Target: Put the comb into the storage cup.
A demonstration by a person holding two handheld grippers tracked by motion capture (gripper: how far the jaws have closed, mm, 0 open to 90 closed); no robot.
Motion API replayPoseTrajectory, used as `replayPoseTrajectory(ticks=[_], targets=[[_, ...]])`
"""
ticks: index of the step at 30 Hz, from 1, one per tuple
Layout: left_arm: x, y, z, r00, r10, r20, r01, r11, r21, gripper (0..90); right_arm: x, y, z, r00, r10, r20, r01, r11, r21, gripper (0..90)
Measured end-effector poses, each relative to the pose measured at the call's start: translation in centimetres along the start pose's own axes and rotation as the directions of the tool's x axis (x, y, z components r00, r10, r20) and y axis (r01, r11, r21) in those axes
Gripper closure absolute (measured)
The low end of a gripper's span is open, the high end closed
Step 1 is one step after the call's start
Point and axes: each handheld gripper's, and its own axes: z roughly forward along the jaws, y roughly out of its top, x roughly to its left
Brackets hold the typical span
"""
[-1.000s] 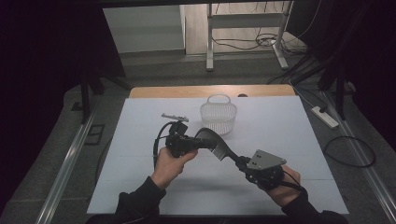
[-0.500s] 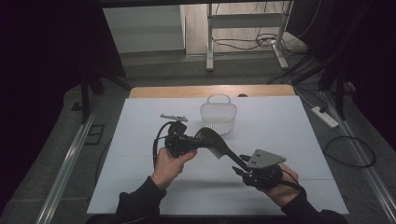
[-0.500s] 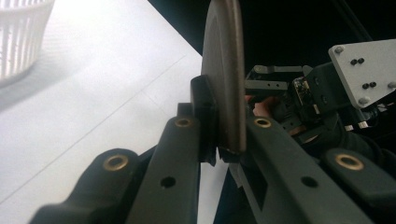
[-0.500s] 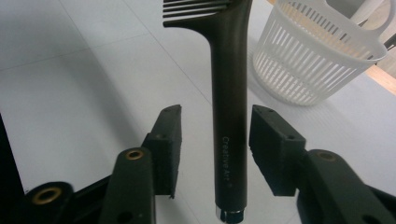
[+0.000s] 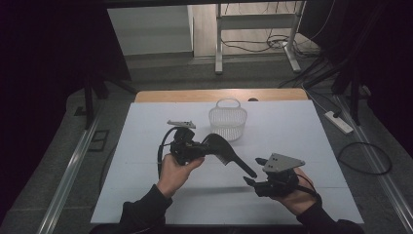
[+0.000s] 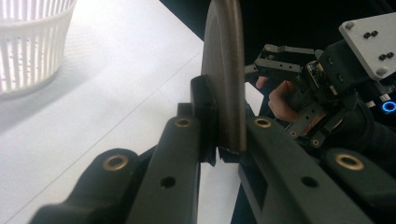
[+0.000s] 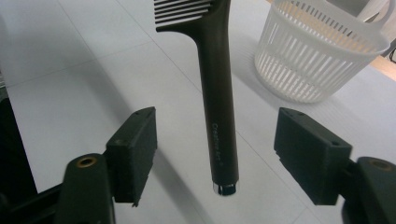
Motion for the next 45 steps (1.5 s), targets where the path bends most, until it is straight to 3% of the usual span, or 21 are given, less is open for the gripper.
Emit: replayPoseTrajectory(ticks=[14, 20, 33, 45], targets=[[-0.2, 0.3, -0.9, 0.9983, 0.039, -0.044, -0.039, 0.9992, 0.004, 87.4, -0.9, -0.7, -0.4, 0.9962, 0.078, -0.039, -0.077, 0.9967, 0.026, 18.3], [-0.2, 0.3, -1.0, 0.9957, 0.057, -0.073, -0.056, 0.9983, 0.019, 87.3, -1.5, -1.0, -0.4, 0.9860, 0.145, -0.081, -0.139, 0.9872, 0.077, 13.4], [-0.1, 0.7, -1.8, 0.9879, 0.087, -0.129, -0.084, 0.9962, 0.023, 87.3, -1.8, -1.5, -0.8, 0.9854, 0.148, -0.084, -0.140, 0.9860, 0.090, 4.8], [0.6, 1.5, -2.8, 0.9877, 0.080, -0.134, -0.079, 0.9968, 0.011, 87.3, -2.1, -2.2, -1.5, 0.9817, 0.178, -0.068, -0.168, 0.9777, 0.126, 2.2]])
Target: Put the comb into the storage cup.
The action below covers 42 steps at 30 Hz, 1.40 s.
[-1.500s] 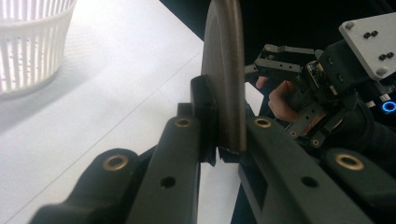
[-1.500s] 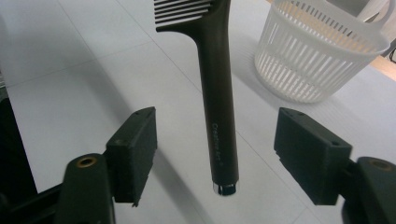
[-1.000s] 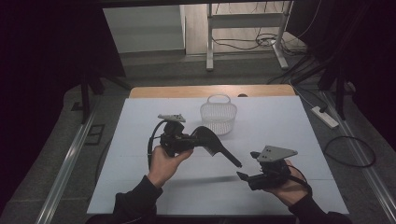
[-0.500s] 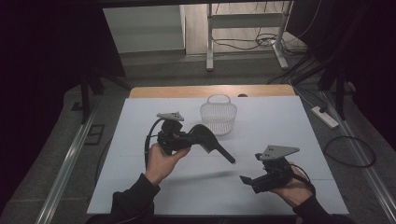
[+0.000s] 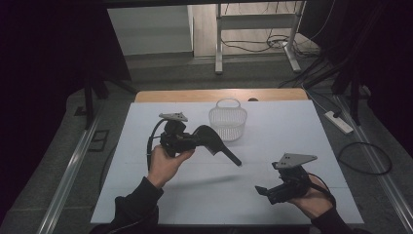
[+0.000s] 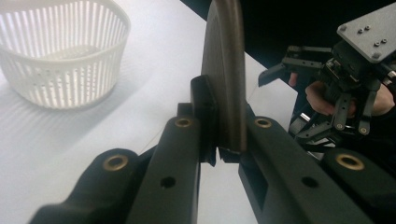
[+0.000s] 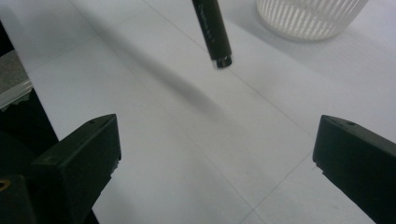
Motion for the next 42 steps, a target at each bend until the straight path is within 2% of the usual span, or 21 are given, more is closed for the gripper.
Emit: replayPoseTrajectory(ticks=[13, 19, 25, 32, 37, 42], targets=[[0.9, 0.5, -1.0, 0.9993, -0.010, -0.035, 0.009, 0.9998, -0.020, 87.3, 0.1, -1.0, -0.4, 0.9990, -0.044, 0.001, 0.044, 0.9984, 0.037, 0.1], [1.3, 0.8, -1.4, 0.9991, -0.018, -0.040, 0.017, 0.9995, -0.027, 87.3, -0.2, -1.4, -0.9, 0.9999, 0.006, 0.009, -0.007, 0.9999, 0.016, 0.0], [1.4, 1.2, -1.8, 0.9984, -0.013, -0.056, 0.011, 0.9993, -0.035, 87.2, -0.6, -2.1, -1.5, 0.9964, 0.065, 0.054, -0.066, 0.9978, 0.008, 0.0], [1.6, 1.7, -2.0, 0.9980, -0.020, -0.060, 0.018, 0.9990, -0.040, 87.2, -0.7, -2.7, -2.1, 0.9926, 0.093, 0.078, -0.094, 0.9956, 0.001, 0.0], [1.9, 2.2, -2.0, 0.9978, -0.024, -0.061, 0.023, 0.9994, -0.024, 87.2, -0.6, -3.1, -2.6, 0.9904, 0.104, 0.091, -0.103, 0.9946, -0.010, 0.0], [2.2, 2.4, -2.1, 0.9967, -0.023, -0.078, 0.022, 0.9995, -0.022, 87.2, -0.8, -3.6, -3.1, 0.9877, 0.119, 0.100, -0.118, 0.9928, -0.018, 0.0]])
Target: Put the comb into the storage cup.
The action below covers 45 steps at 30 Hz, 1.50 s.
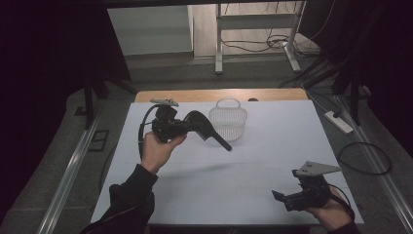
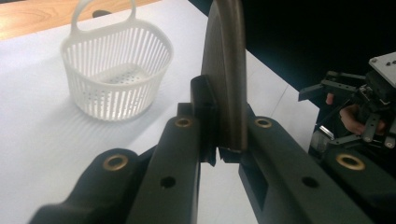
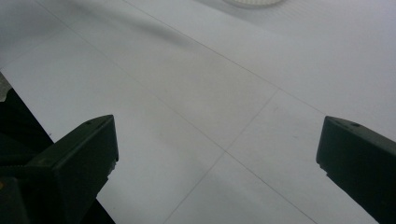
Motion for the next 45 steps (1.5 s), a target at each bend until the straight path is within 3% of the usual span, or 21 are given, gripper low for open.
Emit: replayPoseTrajectory(ticks=[17, 23, 32, 45], targets=[[1.3, 1.5, -1.0, 0.9996, -0.024, -0.014, 0.024, 0.9988, -0.043, 87.3, -0.7, -1.5, -1.6, 0.9969, 0.055, 0.056, -0.055, 0.9984, 0.006, 0.0], [1.7, 2.3, -1.5, 0.9991, -0.041, -0.008, 0.040, 0.9971, -0.064, 87.2, -1.1, -2.2, -2.3, 0.9929, 0.079, 0.089, -0.081, 0.9966, 0.016, 0.0], [1.9, 3.6, -2.2, 0.9984, -0.046, -0.034, 0.043, 0.9960, -0.078, 87.2, -1.2, -2.9, -3.0, 0.9839, 0.116, 0.136, -0.123, 0.9917, 0.039, 0.0], [3.1, 4.9, -2.1, 0.9965, -0.059, -0.059, 0.054, 0.9944, -0.091, 87.2, -1.2, -2.9, -3.0, 0.9817, 0.109, 0.156, -0.118, 0.9917, 0.050, 0.5]])
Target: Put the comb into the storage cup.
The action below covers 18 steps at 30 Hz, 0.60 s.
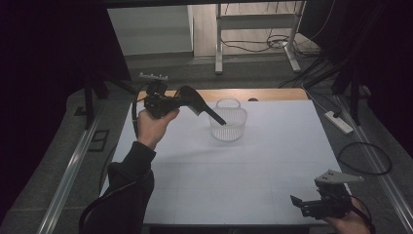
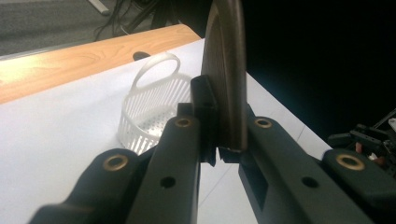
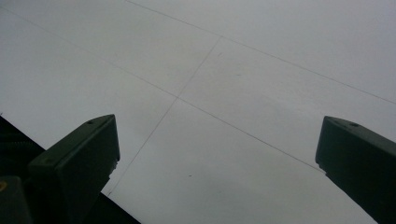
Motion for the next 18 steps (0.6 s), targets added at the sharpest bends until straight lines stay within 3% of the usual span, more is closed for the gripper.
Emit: replayPoseTrajectory(ticks=[6, 18], targets=[[0.3, 0.5, 0.7, 0.9998, 0.004, -0.018, -0.004, 1.0000, 0.005, 87.2, 0.0, 0.0, 0.0, 1.0000, -0.004, 0.000, 0.004, 1.0000, 0.003, 0.8], [1.8, 0.2, 2.8, 0.9993, -0.030, -0.021, 0.030, 0.9995, 0.005, 87.2, 0.1, 0.0, 0.0, 1.0000, -0.009, -0.003, 0.009, 1.0000, 0.003, 1.1]])
